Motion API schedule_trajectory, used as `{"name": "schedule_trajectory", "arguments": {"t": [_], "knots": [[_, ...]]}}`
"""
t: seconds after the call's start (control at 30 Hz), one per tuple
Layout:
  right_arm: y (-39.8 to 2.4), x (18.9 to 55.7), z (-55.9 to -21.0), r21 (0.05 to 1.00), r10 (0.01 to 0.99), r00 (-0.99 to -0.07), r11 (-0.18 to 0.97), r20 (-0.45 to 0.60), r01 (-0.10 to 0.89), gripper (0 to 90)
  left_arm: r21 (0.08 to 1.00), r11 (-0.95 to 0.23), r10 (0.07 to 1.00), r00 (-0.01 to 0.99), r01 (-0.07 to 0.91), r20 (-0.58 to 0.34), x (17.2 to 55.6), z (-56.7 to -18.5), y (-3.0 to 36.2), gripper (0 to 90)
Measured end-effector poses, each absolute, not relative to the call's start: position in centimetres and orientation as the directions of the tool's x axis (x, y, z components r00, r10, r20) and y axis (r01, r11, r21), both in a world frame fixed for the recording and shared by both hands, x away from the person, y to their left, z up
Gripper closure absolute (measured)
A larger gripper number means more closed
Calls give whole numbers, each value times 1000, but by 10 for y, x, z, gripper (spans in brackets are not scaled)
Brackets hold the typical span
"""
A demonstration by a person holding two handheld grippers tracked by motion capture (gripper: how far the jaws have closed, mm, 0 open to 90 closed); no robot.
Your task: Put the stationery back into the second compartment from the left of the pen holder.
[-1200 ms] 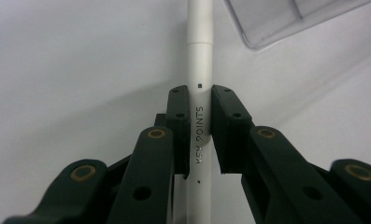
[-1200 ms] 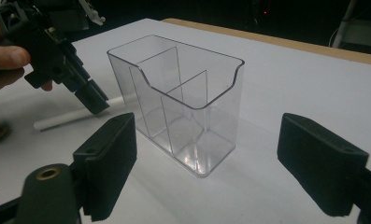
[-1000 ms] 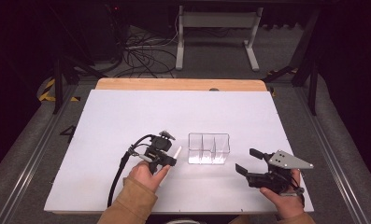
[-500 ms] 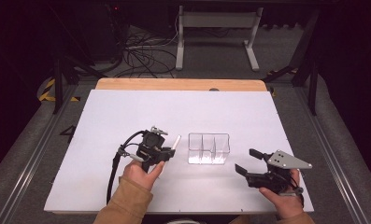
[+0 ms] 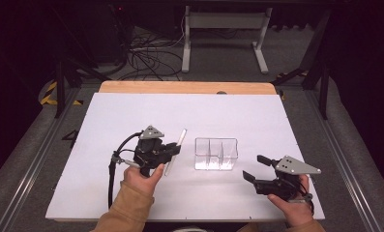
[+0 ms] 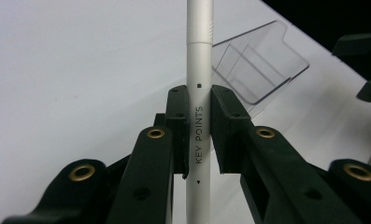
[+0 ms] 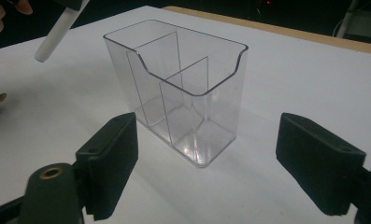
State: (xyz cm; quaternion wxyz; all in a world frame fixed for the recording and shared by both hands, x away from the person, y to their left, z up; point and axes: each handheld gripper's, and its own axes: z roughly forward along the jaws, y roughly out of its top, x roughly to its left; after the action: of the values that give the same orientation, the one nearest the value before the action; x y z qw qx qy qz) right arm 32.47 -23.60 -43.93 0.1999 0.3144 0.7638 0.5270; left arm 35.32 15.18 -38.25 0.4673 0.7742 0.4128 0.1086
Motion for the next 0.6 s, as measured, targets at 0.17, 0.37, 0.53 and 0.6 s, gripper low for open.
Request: {"name": "schedule_trajectory", "arguments": {"t": [0.17, 0.37, 0.53, 0.6], "knots": [[-236, 325, -440, 931, 690, -724, 246, 26, 268, 215, 848, -186, 700, 672, 497, -241, 352, -379, 154, 788], [-236, 324, -440, 931, 687, -726, 248, 27, 269, 215, 878, -145, 664, 703, 455, -255, 354, -377, 158, 788], [-236, 324, -440, 931, 689, -724, 247, 28, 270, 215, 904, -145, 640, 735, 402, -224, 354, -373, 158, 788], [-236, 324, -441, 931, 688, -725, 246, 29, 271, 215, 912, -146, 632, 745, 384, -213, 354, -371, 156, 788]]}}
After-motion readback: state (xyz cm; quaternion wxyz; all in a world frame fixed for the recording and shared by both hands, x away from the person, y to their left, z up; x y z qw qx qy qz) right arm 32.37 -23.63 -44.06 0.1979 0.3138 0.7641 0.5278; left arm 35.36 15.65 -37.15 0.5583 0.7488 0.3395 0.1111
